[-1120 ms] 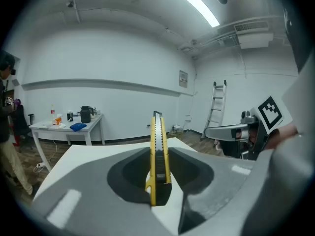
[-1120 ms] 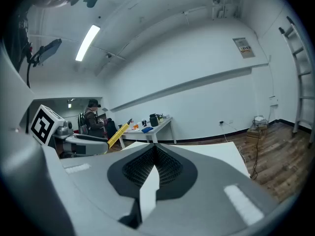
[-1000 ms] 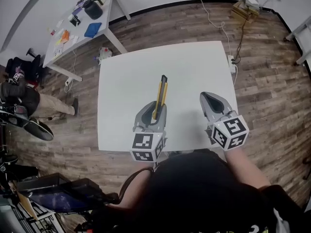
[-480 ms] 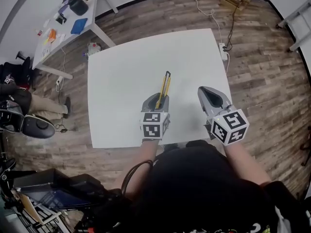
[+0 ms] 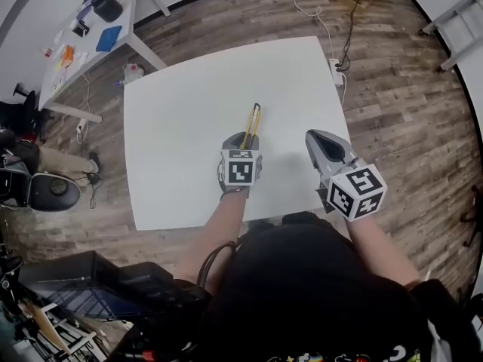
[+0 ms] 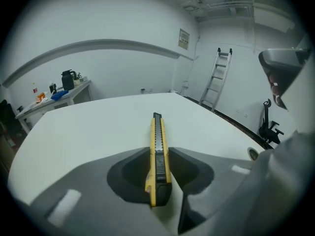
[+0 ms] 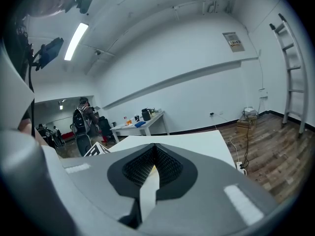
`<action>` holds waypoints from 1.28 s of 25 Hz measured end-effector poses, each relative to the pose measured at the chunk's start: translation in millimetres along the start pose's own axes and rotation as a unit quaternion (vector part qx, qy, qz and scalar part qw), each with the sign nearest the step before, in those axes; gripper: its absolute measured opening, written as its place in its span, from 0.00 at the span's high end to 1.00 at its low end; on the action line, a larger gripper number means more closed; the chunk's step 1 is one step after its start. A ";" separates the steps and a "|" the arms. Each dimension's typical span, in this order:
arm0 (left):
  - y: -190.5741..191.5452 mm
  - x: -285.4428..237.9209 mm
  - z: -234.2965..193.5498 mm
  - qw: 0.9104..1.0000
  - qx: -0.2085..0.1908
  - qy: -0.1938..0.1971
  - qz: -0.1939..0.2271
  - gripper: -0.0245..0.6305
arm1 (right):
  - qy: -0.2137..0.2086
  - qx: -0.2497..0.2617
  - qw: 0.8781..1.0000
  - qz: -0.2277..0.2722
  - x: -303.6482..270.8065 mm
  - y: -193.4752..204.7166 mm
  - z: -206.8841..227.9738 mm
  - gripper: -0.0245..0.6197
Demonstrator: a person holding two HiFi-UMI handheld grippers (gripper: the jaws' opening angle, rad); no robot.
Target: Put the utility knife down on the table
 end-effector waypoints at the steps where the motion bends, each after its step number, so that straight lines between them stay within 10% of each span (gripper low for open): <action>1: 1.0 -2.4 0.3 1.000 0.001 0.001 -0.005 0.78 | 0.001 -0.001 1.000 -0.001 -0.2 0.9 1.3 0.93; 32: 6.0 -15.0 -1.0 0.999 -0.008 0.021 -0.038 0.77 | 0.009 -0.019 1.000 -0.003 -6.5 1.7 18.3 0.93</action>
Point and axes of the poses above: the fingertips, and each gripper's own axes: x backward along the fingers, z to its right, y out of its underside, the point moved 4 cm from there along x, backward along the fingers, and after that the axes turned 1 degree about -z, right-handed, at the moved point
